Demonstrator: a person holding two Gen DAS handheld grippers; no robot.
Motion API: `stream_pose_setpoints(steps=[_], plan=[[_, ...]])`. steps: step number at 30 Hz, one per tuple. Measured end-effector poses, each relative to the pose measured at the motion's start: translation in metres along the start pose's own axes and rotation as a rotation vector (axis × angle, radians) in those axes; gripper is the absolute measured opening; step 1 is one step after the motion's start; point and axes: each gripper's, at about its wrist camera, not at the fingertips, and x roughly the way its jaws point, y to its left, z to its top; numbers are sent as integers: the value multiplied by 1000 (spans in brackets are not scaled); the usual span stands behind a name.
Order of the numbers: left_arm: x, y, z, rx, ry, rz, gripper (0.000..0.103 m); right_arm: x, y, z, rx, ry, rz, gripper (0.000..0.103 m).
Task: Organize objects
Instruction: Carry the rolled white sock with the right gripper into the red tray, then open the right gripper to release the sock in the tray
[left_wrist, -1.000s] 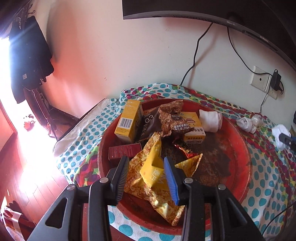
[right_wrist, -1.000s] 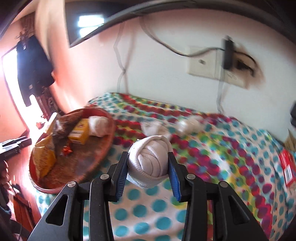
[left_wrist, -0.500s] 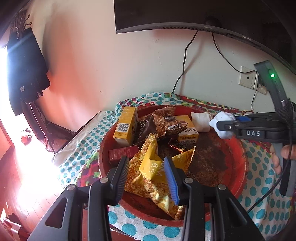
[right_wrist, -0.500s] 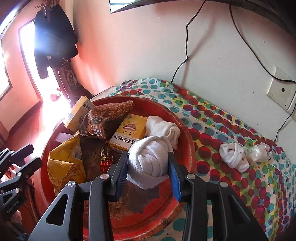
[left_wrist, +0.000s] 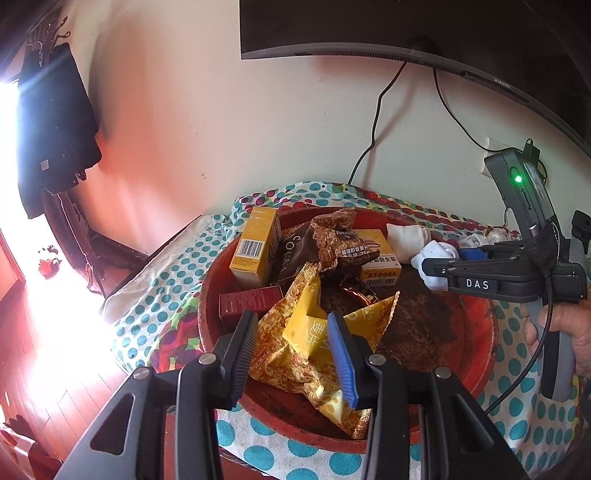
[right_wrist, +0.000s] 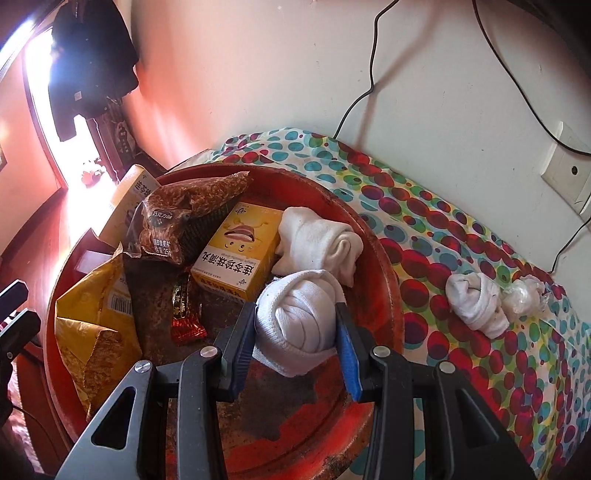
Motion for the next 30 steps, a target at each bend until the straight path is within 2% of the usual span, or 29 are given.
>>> stream_pose_setpoints(steps=[3,21,25,27,30], plan=[[3,-1,-1,13,6,21,40,4,2,0,-14,16,-13,39],[3,9,0,-61,15,-14,40,27,10,2,-10,40,-6,40],[6,8,-1,-58,27,-10,40,28,11,3,-11,36,-3,43],[6,7,-2,-55,27,-2,40,25,10,2,-1,26,-5,49],[7,8,-2,-54,29,-5,40,19,6,2,20,3,13,52]])
